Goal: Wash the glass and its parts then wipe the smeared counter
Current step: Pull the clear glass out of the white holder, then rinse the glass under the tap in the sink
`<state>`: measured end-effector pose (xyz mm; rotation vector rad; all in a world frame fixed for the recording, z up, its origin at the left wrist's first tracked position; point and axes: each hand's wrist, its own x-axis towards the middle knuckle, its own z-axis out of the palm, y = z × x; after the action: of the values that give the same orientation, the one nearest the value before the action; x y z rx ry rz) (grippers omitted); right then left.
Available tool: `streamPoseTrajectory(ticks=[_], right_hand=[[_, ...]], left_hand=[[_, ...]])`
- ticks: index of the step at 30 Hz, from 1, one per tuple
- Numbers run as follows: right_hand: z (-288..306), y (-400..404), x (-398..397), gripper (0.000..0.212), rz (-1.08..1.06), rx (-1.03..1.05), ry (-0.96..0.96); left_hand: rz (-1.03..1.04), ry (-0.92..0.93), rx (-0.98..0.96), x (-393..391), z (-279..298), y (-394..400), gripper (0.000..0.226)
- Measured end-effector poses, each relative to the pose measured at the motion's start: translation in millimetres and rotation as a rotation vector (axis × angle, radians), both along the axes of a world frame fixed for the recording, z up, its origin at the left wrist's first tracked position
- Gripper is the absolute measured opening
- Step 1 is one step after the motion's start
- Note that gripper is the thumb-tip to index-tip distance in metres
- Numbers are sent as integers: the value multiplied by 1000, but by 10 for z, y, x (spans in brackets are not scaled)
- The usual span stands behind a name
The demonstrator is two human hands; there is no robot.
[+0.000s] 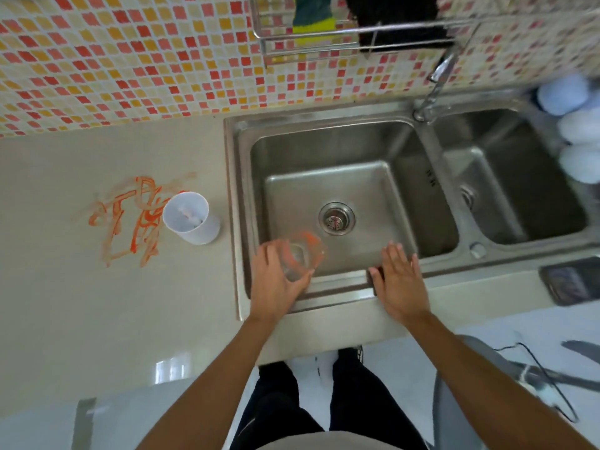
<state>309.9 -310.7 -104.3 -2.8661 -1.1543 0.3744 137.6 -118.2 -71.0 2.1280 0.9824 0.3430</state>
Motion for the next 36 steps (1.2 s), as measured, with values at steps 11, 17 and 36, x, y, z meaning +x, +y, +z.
streamPoseTrajectory(ticks=[11, 17, 36], right_hand=[[-71, -106, 143, 76, 58, -10, 60], [-87, -145, 143, 77, 70, 19, 35], [-58, -183, 179, 73, 68, 30, 86]], left_hand=[[-210, 520, 576, 698, -264, -117, 72], [-294, 620, 853, 776, -185, -137, 71], [-142, 582, 749, 1087, 113, 83, 78]])
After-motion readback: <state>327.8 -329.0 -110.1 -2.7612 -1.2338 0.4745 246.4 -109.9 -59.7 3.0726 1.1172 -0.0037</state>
